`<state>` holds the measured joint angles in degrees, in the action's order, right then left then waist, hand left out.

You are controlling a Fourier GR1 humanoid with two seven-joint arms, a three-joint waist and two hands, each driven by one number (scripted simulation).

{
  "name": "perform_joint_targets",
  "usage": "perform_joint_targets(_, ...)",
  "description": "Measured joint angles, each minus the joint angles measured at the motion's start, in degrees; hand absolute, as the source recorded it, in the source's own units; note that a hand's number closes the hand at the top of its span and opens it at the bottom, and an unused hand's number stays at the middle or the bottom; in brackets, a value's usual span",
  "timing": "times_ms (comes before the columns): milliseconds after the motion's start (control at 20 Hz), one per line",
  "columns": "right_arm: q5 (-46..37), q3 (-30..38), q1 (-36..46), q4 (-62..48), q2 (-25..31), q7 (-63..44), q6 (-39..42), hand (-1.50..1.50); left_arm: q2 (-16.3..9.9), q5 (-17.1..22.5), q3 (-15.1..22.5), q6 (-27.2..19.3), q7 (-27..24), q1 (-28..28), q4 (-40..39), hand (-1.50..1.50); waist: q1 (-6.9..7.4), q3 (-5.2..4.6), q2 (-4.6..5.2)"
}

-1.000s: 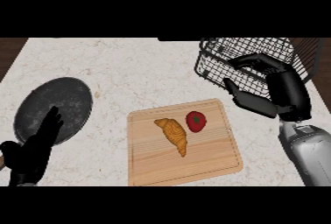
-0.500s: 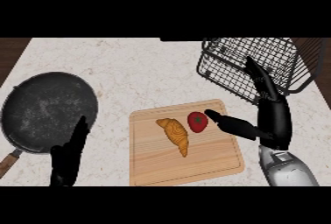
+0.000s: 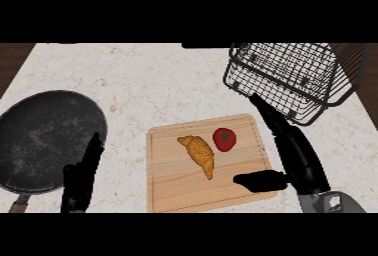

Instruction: Pick the croissant from the cutting board and place it in the tiered basket

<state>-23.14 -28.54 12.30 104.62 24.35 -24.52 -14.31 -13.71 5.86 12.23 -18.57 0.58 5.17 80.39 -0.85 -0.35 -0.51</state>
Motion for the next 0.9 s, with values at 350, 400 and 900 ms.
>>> perform_joint_targets(350,-16.7,-10.1,6.5,5.4,-1.1,-24.3,10.5,-1.5,0.4,-0.3,0.0,0.3,0.3,-1.2,-1.0,0.0,0.43,0.07,-0.03)
perform_joint_targets(400,-19.0,-11.5,7.7,5.7,-2.7,-27.6,11.9,-1.5,0.2,-0.1,-0.2,0.7,0.4,-1.1,-0.8,0.0,0.58,0.1,0.01)
perform_joint_targets(900,-35.7,-19.2,10.4,-5.4,-16.8,-35.1,16.9,-1.5,1.4,-0.9,-0.7,1.8,-0.4,-0.8,-0.9,0.0,1.09,0.3,0.41)
